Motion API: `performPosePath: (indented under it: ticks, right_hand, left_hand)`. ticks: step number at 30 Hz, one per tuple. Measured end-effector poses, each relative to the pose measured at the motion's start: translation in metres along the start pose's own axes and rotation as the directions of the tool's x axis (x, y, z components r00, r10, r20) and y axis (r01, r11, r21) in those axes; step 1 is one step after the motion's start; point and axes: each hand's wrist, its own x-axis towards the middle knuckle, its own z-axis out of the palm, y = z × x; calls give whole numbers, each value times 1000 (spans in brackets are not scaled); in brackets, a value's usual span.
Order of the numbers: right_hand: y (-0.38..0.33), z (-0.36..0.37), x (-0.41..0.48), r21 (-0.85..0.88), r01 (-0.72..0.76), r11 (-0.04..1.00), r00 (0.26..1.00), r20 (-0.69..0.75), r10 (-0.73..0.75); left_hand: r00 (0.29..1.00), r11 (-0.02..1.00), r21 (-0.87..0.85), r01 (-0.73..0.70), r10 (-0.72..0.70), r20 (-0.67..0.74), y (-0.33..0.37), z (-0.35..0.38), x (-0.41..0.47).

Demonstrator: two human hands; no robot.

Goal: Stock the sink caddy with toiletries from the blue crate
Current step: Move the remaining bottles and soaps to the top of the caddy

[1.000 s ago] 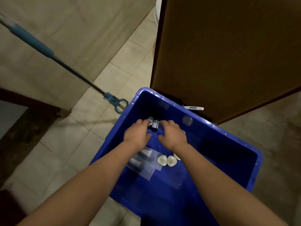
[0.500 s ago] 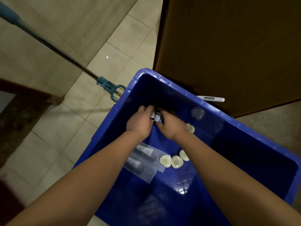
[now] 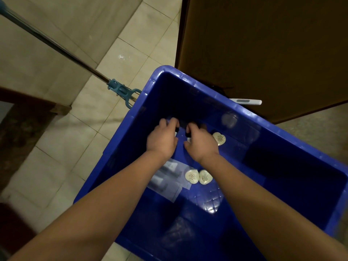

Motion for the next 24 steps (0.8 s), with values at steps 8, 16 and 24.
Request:
performPosePath:
  ticks: [8,16,24]
  right_hand:
    - [6,3,-24,175,-110,978,994,23,107]
    - [7,5,-73,472,-266,841,964,143,225]
    - [-1,-11,-138,742,-401,538,916,331,226]
  left_hand:
    - [991,983,-142,112,-101,82,1,1,-24]
    - [948,803,-507,314,-239,209,9,8,-69]
    - [892,561,-694,452,-264,367,31,-8,-117]
